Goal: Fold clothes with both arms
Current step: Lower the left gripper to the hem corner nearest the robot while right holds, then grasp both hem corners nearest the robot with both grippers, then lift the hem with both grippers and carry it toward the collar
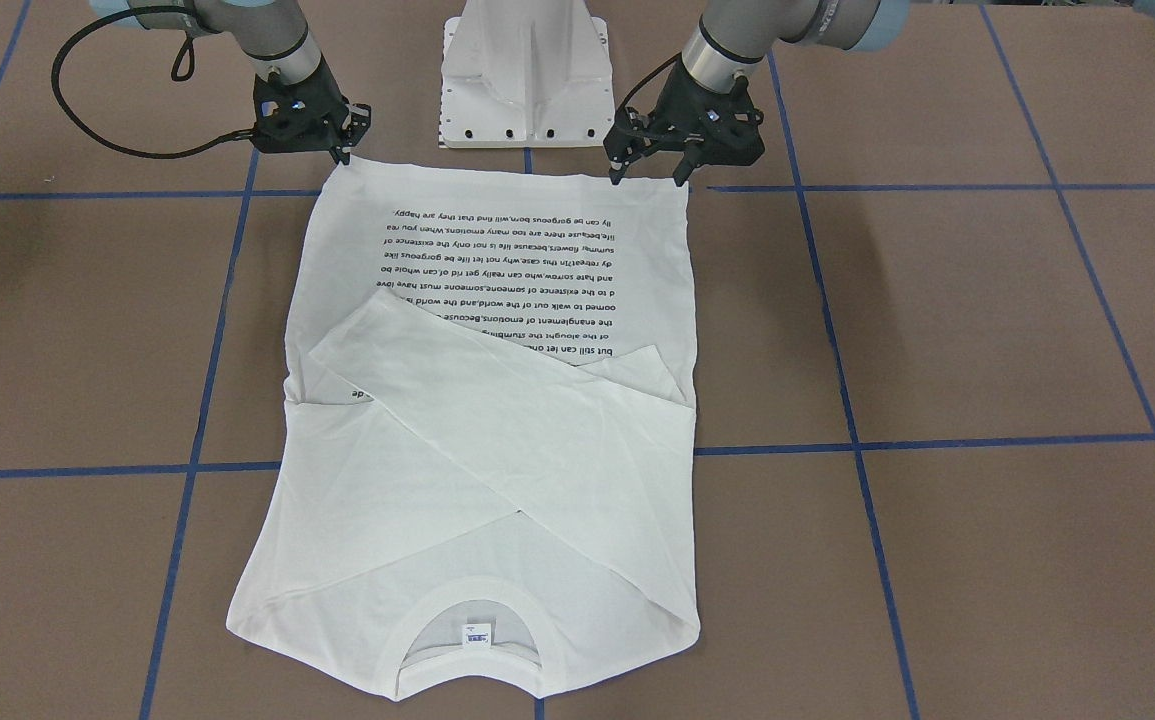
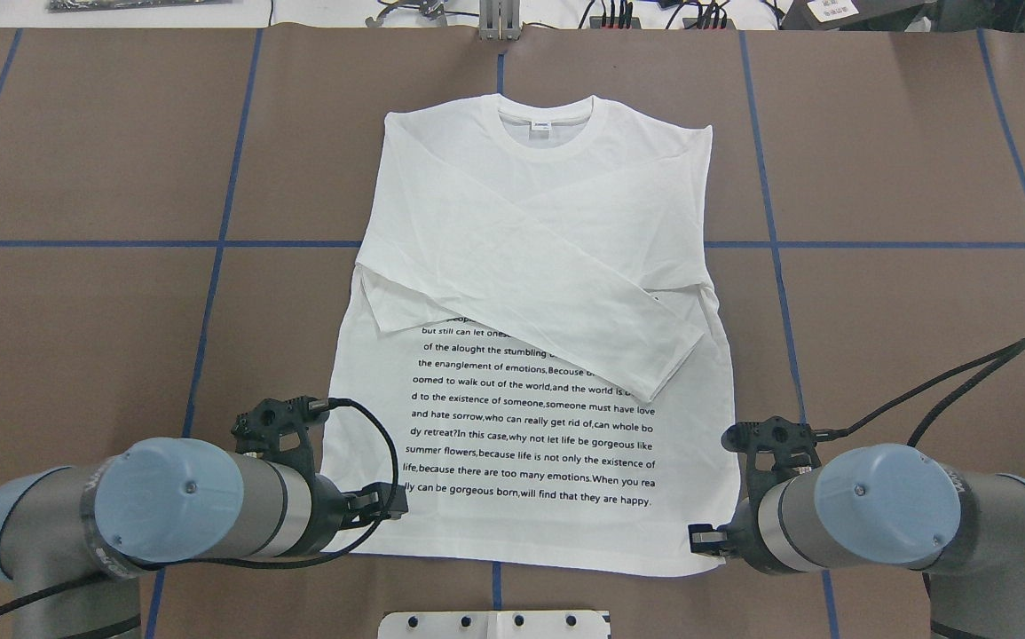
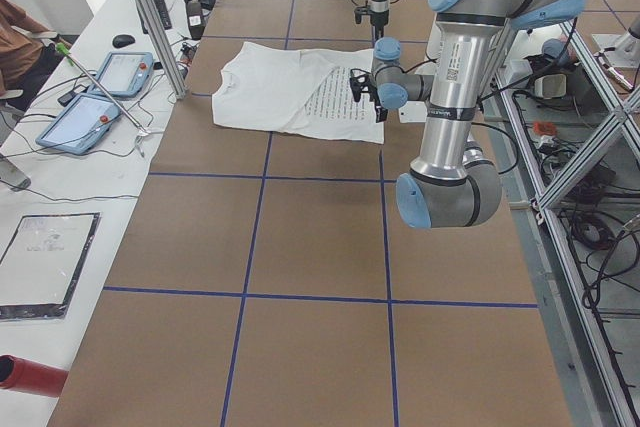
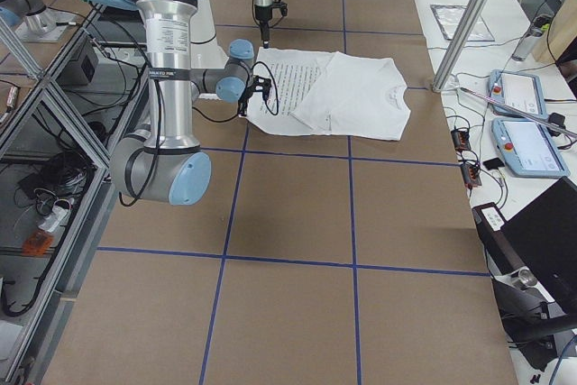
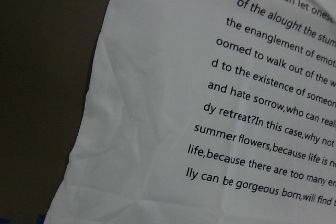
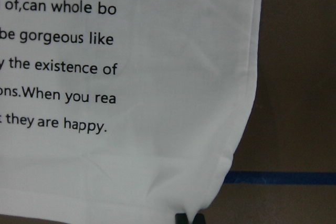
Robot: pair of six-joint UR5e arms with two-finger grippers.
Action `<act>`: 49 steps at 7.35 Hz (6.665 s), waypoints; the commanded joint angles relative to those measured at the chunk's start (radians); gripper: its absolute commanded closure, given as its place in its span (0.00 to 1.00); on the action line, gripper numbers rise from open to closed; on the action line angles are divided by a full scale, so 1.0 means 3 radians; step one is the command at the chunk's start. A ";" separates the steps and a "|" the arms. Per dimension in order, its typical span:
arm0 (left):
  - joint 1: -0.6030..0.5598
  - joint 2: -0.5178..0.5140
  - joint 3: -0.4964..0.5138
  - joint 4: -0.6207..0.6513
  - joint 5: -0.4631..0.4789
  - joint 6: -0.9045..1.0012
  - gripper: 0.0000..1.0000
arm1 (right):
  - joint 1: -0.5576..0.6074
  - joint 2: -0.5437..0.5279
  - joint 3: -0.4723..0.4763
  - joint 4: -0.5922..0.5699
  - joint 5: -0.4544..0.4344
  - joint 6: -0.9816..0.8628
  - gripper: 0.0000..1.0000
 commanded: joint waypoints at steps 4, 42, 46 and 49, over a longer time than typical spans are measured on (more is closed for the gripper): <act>0.0041 0.0074 0.0148 0.0259 0.0286 -0.0002 0.12 | 0.0052 0.0028 0.0012 0.0007 0.0039 0.0001 1.00; 0.0394 -0.0273 -0.1299 0.2467 -0.0690 -0.0165 1.00 | 0.0543 -0.0039 0.0345 0.0421 0.1803 -0.0050 1.00; -0.0161 -0.0283 -0.1079 0.2457 -0.0664 0.0292 1.00 | 0.0962 0.0307 0.0034 0.0426 0.1762 -0.0061 1.00; -0.0734 -0.0309 -0.1068 0.2467 -0.0695 0.0876 1.00 | 0.1263 0.0427 -0.0100 0.0426 0.1767 -0.0061 1.00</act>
